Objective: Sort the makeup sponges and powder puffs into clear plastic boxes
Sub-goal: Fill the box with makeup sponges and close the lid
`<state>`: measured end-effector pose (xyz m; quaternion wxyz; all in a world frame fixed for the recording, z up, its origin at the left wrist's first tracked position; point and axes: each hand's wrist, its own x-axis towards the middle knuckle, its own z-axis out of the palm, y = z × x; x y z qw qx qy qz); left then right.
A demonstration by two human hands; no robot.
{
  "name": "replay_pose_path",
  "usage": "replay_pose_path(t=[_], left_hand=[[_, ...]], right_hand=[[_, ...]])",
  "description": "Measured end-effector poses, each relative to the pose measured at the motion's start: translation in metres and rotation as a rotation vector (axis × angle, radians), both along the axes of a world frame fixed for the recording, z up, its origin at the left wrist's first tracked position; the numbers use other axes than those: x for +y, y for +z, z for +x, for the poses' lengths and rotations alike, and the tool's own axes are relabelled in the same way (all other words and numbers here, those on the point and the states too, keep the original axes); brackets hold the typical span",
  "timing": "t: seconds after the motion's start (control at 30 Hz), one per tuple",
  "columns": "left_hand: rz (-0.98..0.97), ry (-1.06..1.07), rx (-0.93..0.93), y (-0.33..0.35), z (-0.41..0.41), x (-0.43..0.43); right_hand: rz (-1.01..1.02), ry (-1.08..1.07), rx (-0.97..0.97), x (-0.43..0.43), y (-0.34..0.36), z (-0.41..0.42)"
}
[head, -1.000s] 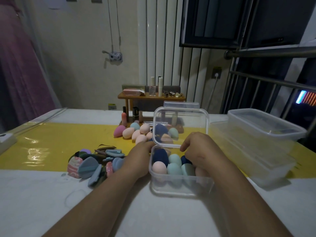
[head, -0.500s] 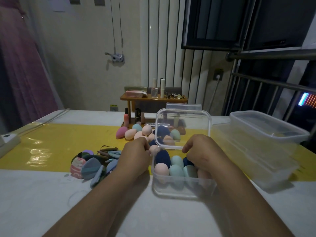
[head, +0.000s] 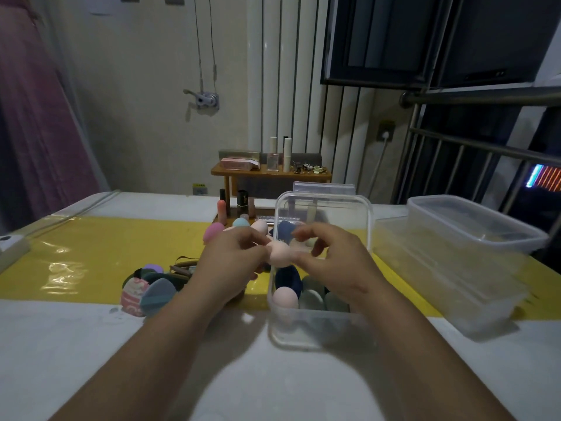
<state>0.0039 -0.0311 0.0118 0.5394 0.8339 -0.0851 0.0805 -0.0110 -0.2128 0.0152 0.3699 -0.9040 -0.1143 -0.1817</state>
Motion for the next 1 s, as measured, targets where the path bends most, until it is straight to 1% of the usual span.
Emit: replay_pose_path(t=[0.13,0.23,0.33,0.4,0.47,0.53,0.6,0.73,0.87,1.0], left_hand=[[-0.047,-0.047,0.031,-0.003,-0.003,-0.005],[-0.127,-0.093,0.056,-0.006,-0.002,-0.003],[-0.14,-0.112,0.068,-0.006,-0.002,-0.002],[-0.074,-0.135,0.115,-0.006,-0.002,-0.001],[0.037,-0.199,0.192,-0.006,-0.005,0.0],[0.089,-0.239,0.252,-0.007,-0.007,0.0],[0.097,-0.239,0.261,-0.007,-0.007,0.001],[0.11,-0.24,0.205,-0.016,-0.004,0.0],[0.058,-0.256,0.248,-0.02,-0.004,-0.004],[0.066,-0.212,0.223,-0.02,-0.005,-0.006]], right_hand=[[0.008,0.081,0.005,0.002,-0.002,-0.001],[0.012,0.101,0.037,0.002,-0.004,0.0],[0.133,0.08,0.034,-0.001,-0.004,0.002],[0.238,0.093,0.079,-0.003,-0.001,0.001],[0.322,0.15,0.134,-0.004,0.001,0.0],[0.372,0.219,0.189,-0.004,0.001,-0.002],[0.343,0.27,0.22,-0.005,0.0,-0.003],[0.239,0.335,0.275,-0.008,0.0,-0.004],[0.151,0.359,0.306,-0.009,0.0,-0.004],[0.097,0.367,0.34,-0.008,0.0,-0.004]])
